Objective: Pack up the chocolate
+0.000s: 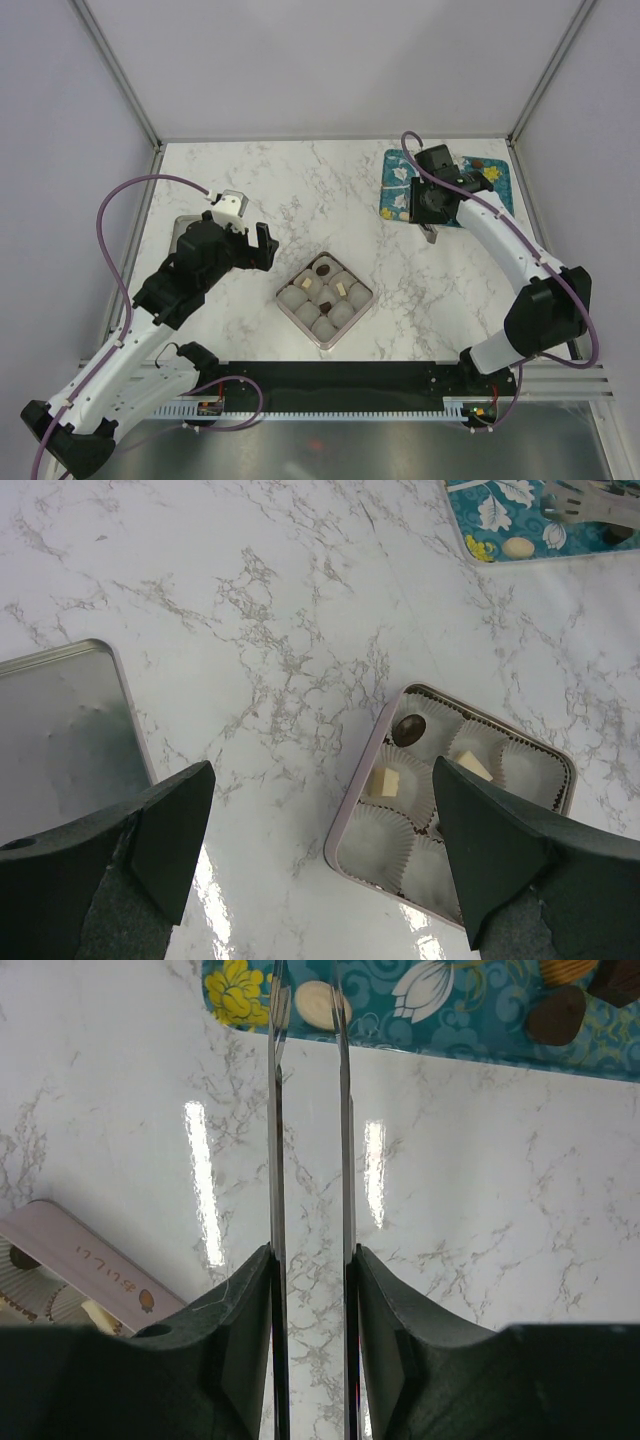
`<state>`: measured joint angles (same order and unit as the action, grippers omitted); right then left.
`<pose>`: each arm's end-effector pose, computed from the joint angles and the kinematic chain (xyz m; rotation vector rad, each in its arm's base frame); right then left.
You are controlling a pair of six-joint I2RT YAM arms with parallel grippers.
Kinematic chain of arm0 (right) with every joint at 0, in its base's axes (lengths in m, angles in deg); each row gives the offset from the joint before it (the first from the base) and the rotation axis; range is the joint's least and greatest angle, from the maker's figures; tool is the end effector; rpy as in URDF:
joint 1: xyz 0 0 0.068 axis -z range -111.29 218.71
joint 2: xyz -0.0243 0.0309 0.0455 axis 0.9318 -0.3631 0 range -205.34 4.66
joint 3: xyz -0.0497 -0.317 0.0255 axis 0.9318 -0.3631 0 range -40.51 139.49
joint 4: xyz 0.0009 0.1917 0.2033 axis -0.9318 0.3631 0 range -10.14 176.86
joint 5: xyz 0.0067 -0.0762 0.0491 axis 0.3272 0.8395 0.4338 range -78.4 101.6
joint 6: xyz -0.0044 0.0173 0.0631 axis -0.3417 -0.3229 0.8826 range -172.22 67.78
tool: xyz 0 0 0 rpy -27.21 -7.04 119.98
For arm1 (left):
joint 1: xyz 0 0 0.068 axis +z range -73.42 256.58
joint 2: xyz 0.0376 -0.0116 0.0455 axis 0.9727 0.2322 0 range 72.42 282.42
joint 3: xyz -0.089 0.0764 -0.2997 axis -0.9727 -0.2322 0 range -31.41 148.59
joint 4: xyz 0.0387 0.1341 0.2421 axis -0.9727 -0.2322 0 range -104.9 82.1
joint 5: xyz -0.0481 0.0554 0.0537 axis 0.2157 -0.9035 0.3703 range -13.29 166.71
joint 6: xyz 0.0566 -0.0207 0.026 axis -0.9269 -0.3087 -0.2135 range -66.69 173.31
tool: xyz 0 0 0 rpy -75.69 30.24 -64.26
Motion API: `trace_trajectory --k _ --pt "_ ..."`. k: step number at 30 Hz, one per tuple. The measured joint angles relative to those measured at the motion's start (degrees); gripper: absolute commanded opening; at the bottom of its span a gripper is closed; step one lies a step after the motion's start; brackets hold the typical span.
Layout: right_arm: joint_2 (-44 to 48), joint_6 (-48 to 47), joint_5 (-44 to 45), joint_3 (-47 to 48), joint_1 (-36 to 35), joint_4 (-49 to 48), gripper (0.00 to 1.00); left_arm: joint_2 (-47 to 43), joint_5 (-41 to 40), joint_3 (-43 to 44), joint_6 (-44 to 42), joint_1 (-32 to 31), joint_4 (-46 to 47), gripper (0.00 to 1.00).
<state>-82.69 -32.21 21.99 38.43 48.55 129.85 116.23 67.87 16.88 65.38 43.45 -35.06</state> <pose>0.3232 0.1087 0.3421 0.0626 2.5635 0.0302 0.1442 -0.0847 0.3635 0.2610 1.9623 -0.3648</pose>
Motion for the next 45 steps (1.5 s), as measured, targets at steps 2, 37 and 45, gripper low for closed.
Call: trace_trajectory --k 2,37,45 --pt "-0.24 -0.35 -0.68 -0.44 1.53 -0.17 0.45 0.00 0.00 0.00 0.00 0.00 0.00 0.98" --pt "-8.57 -2.34 -7.50 -4.42 6.10 -4.61 0.43 0.04 -0.02 0.00 0.00 0.00 0.00 0.98" --pt "-9.18 -2.71 -7.80 -3.87 6.16 -4.76 0.36 0.04 -0.04 0.00 0.00 0.00 0.00 0.98"
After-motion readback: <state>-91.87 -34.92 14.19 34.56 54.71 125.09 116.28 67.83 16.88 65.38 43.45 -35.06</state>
